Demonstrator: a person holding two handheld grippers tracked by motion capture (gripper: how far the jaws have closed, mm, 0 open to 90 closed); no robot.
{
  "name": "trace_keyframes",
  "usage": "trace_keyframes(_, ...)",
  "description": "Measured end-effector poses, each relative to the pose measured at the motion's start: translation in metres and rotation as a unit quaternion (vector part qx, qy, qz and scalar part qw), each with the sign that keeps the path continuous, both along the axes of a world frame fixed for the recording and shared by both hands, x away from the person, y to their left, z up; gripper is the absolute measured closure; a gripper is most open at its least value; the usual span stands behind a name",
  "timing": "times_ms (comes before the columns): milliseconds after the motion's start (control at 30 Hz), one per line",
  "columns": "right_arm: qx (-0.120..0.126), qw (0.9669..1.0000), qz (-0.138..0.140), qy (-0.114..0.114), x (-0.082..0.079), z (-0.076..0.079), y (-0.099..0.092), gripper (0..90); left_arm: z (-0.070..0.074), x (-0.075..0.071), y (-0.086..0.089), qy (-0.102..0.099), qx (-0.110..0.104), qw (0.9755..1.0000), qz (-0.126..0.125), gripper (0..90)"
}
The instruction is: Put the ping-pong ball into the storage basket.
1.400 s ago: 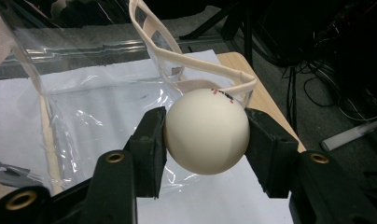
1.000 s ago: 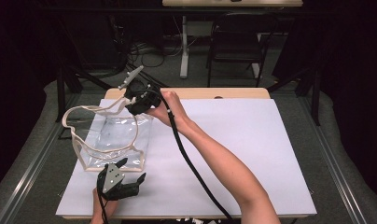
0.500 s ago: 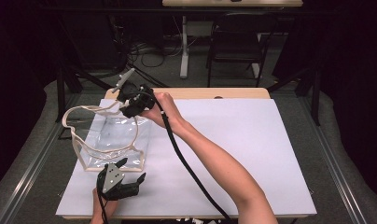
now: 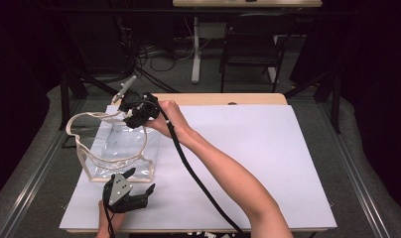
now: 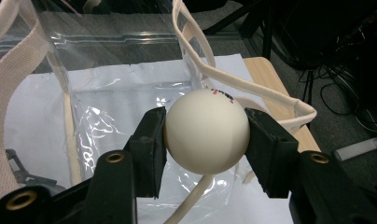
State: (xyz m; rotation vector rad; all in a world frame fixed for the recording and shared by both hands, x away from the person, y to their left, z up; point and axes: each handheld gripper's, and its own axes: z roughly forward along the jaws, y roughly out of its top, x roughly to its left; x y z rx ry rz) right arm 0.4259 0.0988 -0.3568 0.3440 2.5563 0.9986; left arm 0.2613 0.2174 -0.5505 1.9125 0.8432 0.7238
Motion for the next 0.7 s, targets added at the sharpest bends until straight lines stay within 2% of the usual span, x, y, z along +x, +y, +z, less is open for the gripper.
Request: trace_keyframes(700,-0.026,0.9995,0.017,0.012,-0.005,-0.009,0.016,50.9,0.0,0.0,0.0,0.0,-0.002,1.0,0.0,16.1)
